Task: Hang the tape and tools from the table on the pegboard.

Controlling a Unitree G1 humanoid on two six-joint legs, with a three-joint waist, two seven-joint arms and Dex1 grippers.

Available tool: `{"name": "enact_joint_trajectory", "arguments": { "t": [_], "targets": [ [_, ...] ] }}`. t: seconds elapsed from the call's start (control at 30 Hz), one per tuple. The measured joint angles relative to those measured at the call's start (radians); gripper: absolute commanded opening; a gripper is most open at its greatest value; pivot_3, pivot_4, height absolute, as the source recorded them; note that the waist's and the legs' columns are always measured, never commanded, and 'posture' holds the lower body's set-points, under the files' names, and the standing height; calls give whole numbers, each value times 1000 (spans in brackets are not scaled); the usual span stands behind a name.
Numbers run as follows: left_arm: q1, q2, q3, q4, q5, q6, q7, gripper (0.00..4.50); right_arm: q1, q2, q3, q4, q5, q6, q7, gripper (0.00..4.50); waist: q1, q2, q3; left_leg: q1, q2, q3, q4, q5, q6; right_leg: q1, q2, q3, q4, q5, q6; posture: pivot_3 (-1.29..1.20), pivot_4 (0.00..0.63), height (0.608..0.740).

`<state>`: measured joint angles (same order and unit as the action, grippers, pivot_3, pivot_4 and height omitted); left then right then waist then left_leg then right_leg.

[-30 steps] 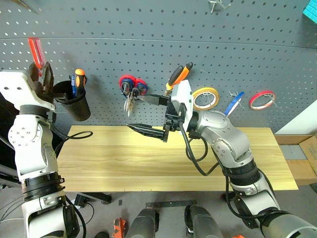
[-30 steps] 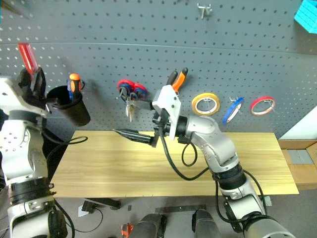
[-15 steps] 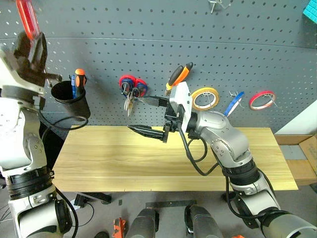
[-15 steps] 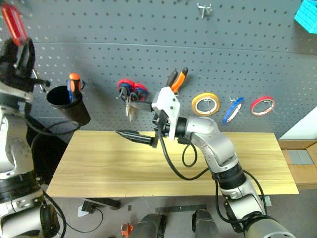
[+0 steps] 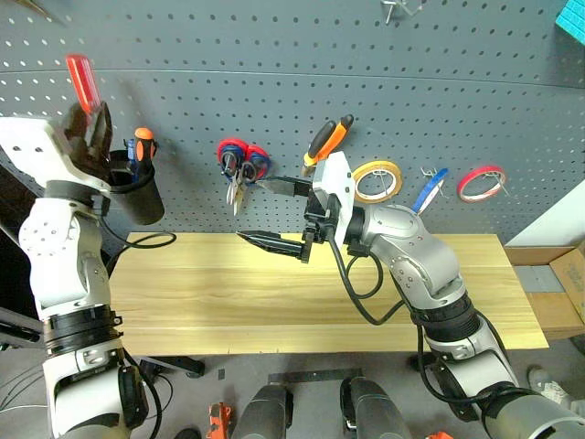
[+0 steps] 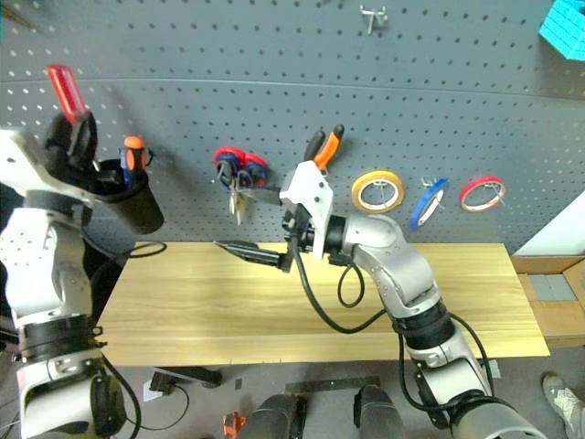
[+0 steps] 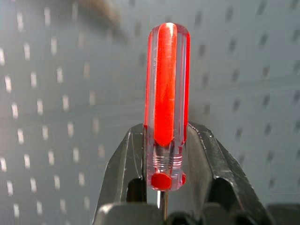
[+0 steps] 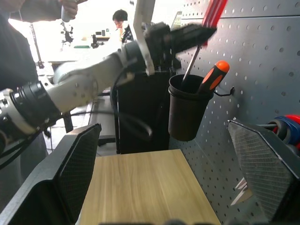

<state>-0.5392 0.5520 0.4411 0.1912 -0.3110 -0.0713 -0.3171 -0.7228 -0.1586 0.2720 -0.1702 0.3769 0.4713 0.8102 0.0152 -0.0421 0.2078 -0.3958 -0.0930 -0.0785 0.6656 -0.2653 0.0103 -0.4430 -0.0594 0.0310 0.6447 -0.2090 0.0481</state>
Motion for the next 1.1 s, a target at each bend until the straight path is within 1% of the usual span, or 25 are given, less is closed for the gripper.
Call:
{"name": "enact_joint_trajectory", "arguments": {
  "t": [0.1, 0.17, 0.23, 0.27, 0.3, 0.33, 0.4, 0.53, 0.57, 0.6, 0.67, 0.7, 0.77, 0.8, 0.87, 0.93, 1.03, 1.1],
  "targets": [
    [11, -9, -2, -1, -4, 5, 2, 815, 0, -2, 0, 0, 0, 0, -1, 4500, -3, 0, 0, 0, 0, 0, 0, 0, 0, 0, 0, 0, 0, 0, 0, 55, 167, 740],
    [27, -7, -1, -25, -33, 111, 10, 815, 0, -5, 0, 0, 0, 0, -1, 4500, -9, 0, 0, 0, 0, 0, 0, 0, 0, 0, 0, 0, 1, 0, 0, 58, 165, 740],
    [43, -6, -1, -31, -61, 197, 16, 1527, 0, -7, 0, 0, 0, 0, -1, 4500, -13, 0, 0, 0, 0, 0, 0, 0, 0, 0, 0, 0, 1, 0, 0, 61, 164, 740],
    [50, -6, 3, -37, -70, 215, 20, 1751, 0, -8, 0, 0, 0, 0, -2, 4500, -15, 0, 0, 0, 0, 0, 0, 0, 0, 0, 0, 0, 1, 0, 0, 63, 162, 740],
    [50, -2, 9, -42, -76, 222, 20, 2024, 0, -8, 0, 0, 0, 0, -3, 4500, -15, 0, 0, 0, 0, 0, 0, 0, 0, 0, 0, 0, 1, 0, 0, 64, 162, 740],
    [50, 7, 14, -47, -82, 231, 21, 2464, 0, -7, 0, 0, 0, 0, -3, 4500, -15, 0, 0, 0, 0, 0, 0, 0, 0, 0, 0, 0, 1, 0, 0, 66, 162, 740],
    [50, 18, 26, -54, -85, 242, 21, 3010, 0, -6, 0, 0, 0, 0, -3, 4500, -16, 0, 0, 0, 0, 0, 0, 0, 0, 0, 0, 0, 1, 0, 0, 67, 160, 740],
    [82, 30, 42, -91, -92, 247, 19, 4342, 0, -8, 0, 0, 0, 0, 5, 4500, -16, 0, 0, 0, 0, 0, 0, 0, 0, 0, 0, 0, 0, 0, 0, 65, 160, 740],
    [106, 30, 51, -124, -105, 246, 16, 4454, 0, -12, 0, 0, 1, 0, 15, 4500, -16, 0, 0, 0, 0, 0, 0, 0, 0, 0, 0, 1, 0, 0, 0, 66, 160, 740],
    [119, 30, 57, -143, -115, 246, 8, 4454, 0, -17, 0, 0, 1, 0, 19, 4500, -16, 0, 0, 0, 0, 0, 0, 0, 0, 0, 0, 0, 0, 0, 0, 68, 161, 740],
    [168, 35, 84, -235, -182, 272, -28, 4454, 2, -30, -2, -2, 8, 2, 35, 4500, -17, 0, 0, 0, 0, 0, 0, 0, 0, 0, 0, 1, 0, 0, 0, 71, 162, 740],
    [202, 42, 108, -310, -253, 316, -51, 4454, 6, -43, -4, -3, 15, 6, 44, 4500, -17, 0, 0, 0, 1, 0, 0, 0, 0, 0, 0, 1, 0, 0, 0, 72, 163, 740],
    [246, 52, 136, -387, -326, 369, -69, 4454, 15, -58, -6, -9, 31, 17, 55, 4500, -17, 0, 0, 0, 1, 0, 0, 0, 0, 0, 0, 1, 0, 0, 0, 68, 160, 740],
    [298, 56, 151, -445, -370, 398, -82, 4454, 37, -70, -12, -26, 39, 25, 57, 4500, -17, 0, -1, 1, 1, 0, 0, 0, 0, 1, 0, 2, 0, 0, 0, 60, 162, 740],
    [455, 59, 164, -563, -438, 460, -129, 4454, 100, -108, -22, -45, 36, 49, 33, 4500, -18, 0, -5, 2, 1, 1, -1, -1, 0, 2, 0, 5, -1, 0, 0, 56, 168, 740],
    [570, 59, 160, -622, -470, 509, -162, 4454, 157, -137, -32, -44, 22, 69, -2, 4500, -17, 1, -5, 1, 1, 1, -2, -1, 0, 1, 0, 5, 0, -1, -1, 54, 175, 740],
    [655, 55, 163, -671, -484, 529, -170, 4454, 229, -137, -68, -71, 21, 86, -59, 4500, -16, 1, -5, 5, 3, 0, -2, -2, 3, 5, 0, 4, 1, -1, -2, 48, 181, 740],
    [709, 22, 133, -665, -417, 504, -163, 4454, 338, -130, -107, -80, -10, 49, -138, 4500, -11, 4, -9, 11, 2, 1, -3, -3, 4, 10, 0, 5, -1, -2, -2, 28, 175, 740]
  ]
}}
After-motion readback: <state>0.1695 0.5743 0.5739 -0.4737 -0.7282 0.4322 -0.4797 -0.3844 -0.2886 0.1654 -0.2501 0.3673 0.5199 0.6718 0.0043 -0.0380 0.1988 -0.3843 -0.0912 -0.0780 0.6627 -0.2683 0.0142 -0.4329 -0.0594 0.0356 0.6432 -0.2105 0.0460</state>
